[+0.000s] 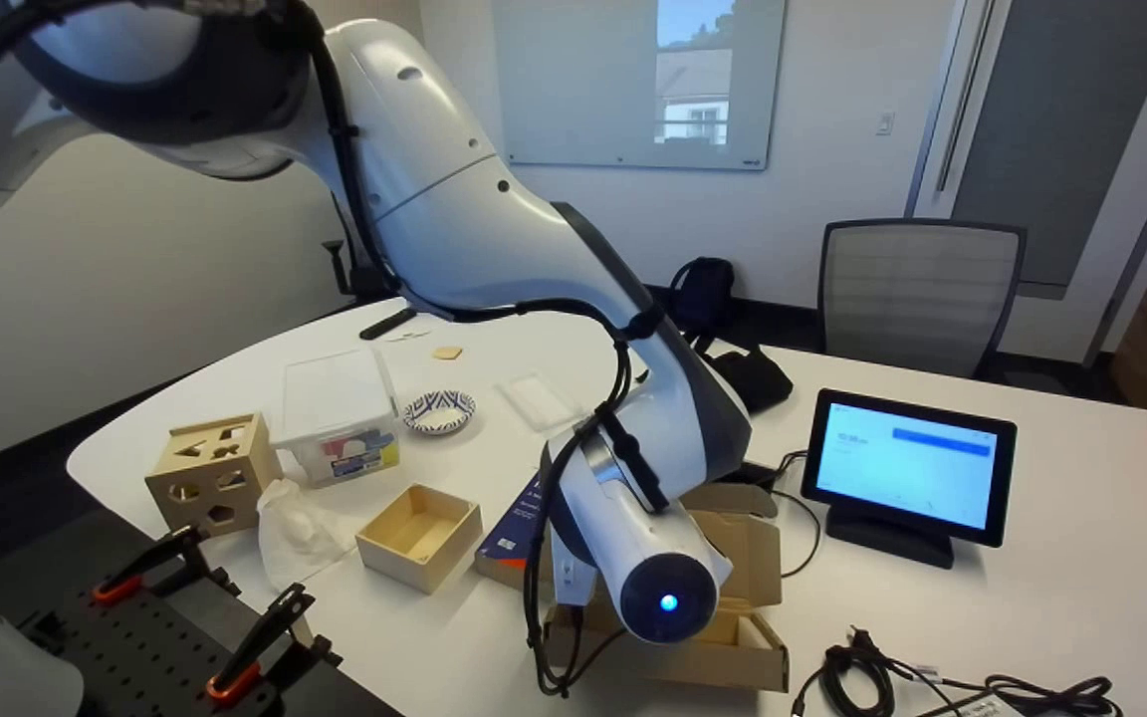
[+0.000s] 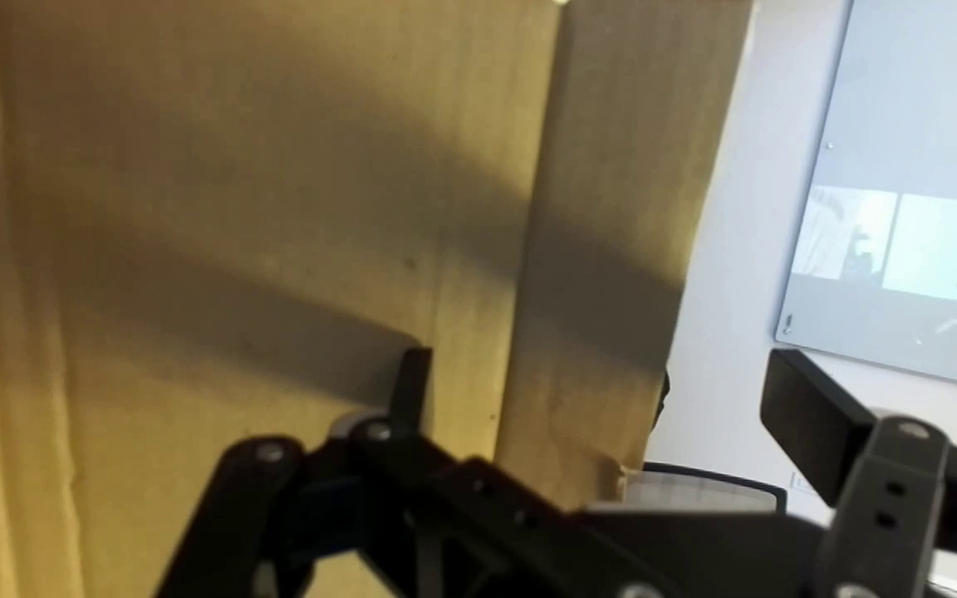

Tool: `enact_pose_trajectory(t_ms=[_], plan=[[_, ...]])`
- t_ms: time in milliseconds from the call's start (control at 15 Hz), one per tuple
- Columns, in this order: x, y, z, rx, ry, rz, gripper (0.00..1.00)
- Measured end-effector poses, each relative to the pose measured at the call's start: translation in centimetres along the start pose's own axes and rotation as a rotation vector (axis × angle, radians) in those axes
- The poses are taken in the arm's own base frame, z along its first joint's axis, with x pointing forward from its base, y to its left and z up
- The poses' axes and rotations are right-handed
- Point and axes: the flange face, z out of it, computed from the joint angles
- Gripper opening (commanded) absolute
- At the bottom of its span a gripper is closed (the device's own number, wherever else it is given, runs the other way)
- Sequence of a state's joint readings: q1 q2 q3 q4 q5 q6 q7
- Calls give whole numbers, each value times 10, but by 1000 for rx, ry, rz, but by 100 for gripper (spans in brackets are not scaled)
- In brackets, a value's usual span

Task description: Open the box

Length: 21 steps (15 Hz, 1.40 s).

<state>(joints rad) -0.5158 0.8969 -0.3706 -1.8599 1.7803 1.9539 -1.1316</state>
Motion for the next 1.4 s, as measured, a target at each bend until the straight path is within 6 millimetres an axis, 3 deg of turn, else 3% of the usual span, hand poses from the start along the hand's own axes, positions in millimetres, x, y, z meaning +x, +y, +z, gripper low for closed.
enact_pose_trajectory(t_ms=[200, 800, 1000, 1400], plan=[[11, 15, -6, -21, 13, 6, 100], [31, 47, -55, -18, 134, 65, 100], [33, 45, -49, 17, 144, 72, 100], [39, 33, -18, 63, 110, 42, 100]])
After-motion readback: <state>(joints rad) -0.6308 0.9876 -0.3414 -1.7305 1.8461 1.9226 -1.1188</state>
